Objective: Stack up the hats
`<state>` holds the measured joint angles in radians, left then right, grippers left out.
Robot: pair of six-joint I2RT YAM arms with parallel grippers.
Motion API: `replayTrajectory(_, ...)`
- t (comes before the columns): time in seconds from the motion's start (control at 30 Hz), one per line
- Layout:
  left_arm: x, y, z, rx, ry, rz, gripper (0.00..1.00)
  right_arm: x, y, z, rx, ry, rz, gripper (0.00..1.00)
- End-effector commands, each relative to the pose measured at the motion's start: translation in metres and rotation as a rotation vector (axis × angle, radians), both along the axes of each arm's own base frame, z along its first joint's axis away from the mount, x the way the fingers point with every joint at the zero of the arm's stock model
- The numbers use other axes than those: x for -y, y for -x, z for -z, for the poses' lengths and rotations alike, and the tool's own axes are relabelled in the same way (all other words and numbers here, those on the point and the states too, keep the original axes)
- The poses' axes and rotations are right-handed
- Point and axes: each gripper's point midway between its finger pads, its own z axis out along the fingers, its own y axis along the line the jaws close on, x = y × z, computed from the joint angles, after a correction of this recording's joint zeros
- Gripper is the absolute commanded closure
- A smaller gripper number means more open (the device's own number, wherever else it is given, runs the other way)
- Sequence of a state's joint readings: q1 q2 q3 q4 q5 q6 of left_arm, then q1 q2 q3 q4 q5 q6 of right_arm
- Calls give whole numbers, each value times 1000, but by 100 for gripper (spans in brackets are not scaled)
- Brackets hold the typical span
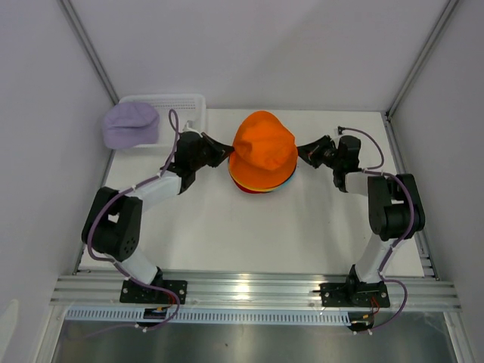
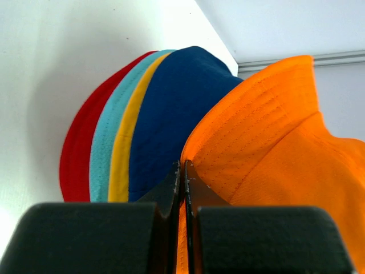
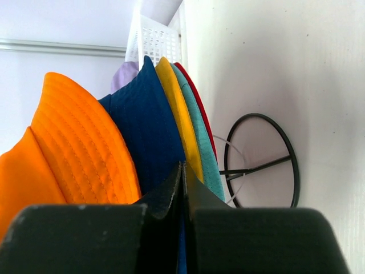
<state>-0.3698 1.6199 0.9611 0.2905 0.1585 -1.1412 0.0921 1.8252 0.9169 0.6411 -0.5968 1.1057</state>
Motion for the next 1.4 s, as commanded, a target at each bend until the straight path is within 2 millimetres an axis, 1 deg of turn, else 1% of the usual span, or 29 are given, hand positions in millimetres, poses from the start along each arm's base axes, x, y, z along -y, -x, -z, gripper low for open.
replayTrajectory(0.0,-18,20,75,-174,-142,-9,99,-9,-2,-16,68,-29,-43,100)
replayTrajectory(0.1,-18,20,76,-167,-144,-1,99,-9,-2,-14,61,-33,-42,100)
replayTrajectory(0.2,-19,20,70,-138,-158,8,99,-4,-2,-11,52,-13,-39,100)
replayTrajectory(0.23,-18,20,65,-120,-162,14,99,2,-4,-12,62,2,-29,98)
replayTrajectory(0.3,-17,19,58,-100,-162,24,99,10,-5,-16,69,14,-15,90)
replayTrajectory(0.33,-16,20,57,-96,-162,34,99,14,-7,-20,79,19,-7,82)
replayTrajectory(0.37,-14,19,56,-90,-159,42,99,22,-10,-25,90,21,9,78)
replayTrajectory(0.4,-13,17,51,-78,-154,48,99,26,-10,-33,110,24,12,74)
replayTrajectory(0.43,-11,17,52,-80,-151,53,99,28,-11,-39,123,26,14,68)
replayTrajectory(0.47,-10,17,52,-81,-148,60,99,30,-13,-47,145,31,18,66)
replayTrajectory(0.5,-8,15,47,-67,-140,65,99,30,-13,-56,169,41,18,65)
replayTrajectory(0.53,-7,14,47,-68,-137,68,99,30,-12,-61,180,43,14,62)
replayTrajectory(0.6,-5,12,42,-56,-129,76,99,29,-13,-74,210,40,18,60)
replayTrajectory(0.73,-3,10,36,-43,-127,81,99,28,-12,-86,226,4,27,56)
replayTrajectory(0.8,-3,8,33,-36,-127,80,99,24,-11,-94,259,-20,18,55)
replayTrajectory(0.87,-2,8,34,-37,-128,81,99,13,-10,-94,260,-23,-8,54)
replayTrajectory(0.9,-1,5,30,-29,-126,83,99,10,-11,-92,255,-20,-13,54)
replayTrajectory(0.93,-2,6,32,-35,-128,83,99,3,-10,-93,257,-19,-25,55)
replayTrajectory(0.97,-1,5,31,-33,-128,85,99,0,-11,-86,242,-21,-33,54)
replayTrajectory(1.0,-1,4,29,-30,-127,86,99,-3,-11,-85,240,-27,-39,54)
replayTrajectory(1.07,0,4,28,-25,-125,86,99,-6,-11,-77,215,-46,-46,55)
replayTrajectory(1.23,-1,4,27,-24,-127,82,99,-6,-12,-70,202,-51,-46,55)
replayTrajectory(1.37,0,2,23,-12,-119,81,99,-7,-8,-63,183,-49,-51,55)
